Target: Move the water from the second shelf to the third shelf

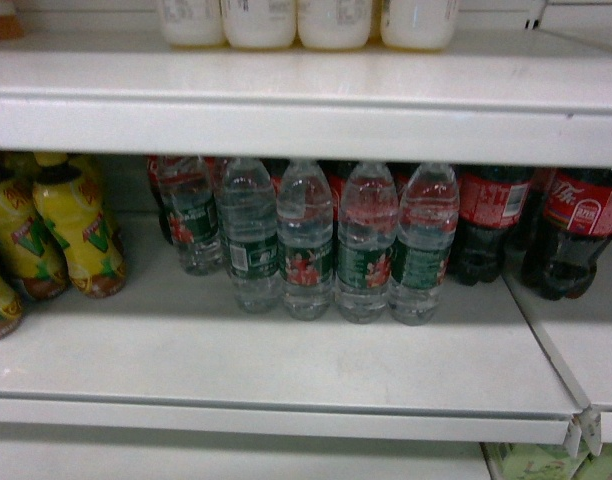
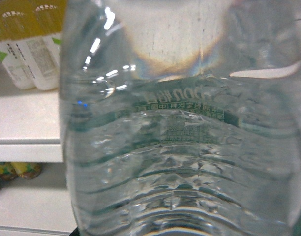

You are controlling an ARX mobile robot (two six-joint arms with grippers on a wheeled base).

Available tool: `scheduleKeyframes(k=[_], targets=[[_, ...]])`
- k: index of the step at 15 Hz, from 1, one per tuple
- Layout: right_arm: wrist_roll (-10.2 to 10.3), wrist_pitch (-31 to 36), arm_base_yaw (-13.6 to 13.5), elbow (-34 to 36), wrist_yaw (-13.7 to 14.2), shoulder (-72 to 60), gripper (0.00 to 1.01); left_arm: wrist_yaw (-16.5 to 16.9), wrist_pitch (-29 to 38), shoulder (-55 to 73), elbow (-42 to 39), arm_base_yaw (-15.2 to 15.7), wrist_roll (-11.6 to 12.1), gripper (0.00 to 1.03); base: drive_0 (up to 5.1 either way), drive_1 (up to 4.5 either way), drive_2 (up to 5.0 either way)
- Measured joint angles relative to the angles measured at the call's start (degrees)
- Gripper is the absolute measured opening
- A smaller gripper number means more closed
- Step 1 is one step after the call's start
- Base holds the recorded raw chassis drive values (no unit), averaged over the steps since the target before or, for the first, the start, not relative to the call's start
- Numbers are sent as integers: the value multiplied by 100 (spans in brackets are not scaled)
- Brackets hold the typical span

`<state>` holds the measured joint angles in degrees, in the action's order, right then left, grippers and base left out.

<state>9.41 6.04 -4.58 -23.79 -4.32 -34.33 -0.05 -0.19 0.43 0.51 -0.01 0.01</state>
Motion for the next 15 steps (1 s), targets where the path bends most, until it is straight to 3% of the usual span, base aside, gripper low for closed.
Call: scheduleKeyframes(k=[15], targets=[[-2,0,0,-9,-2,7,42,2,4,0,0,0,0,98,0,0,0]])
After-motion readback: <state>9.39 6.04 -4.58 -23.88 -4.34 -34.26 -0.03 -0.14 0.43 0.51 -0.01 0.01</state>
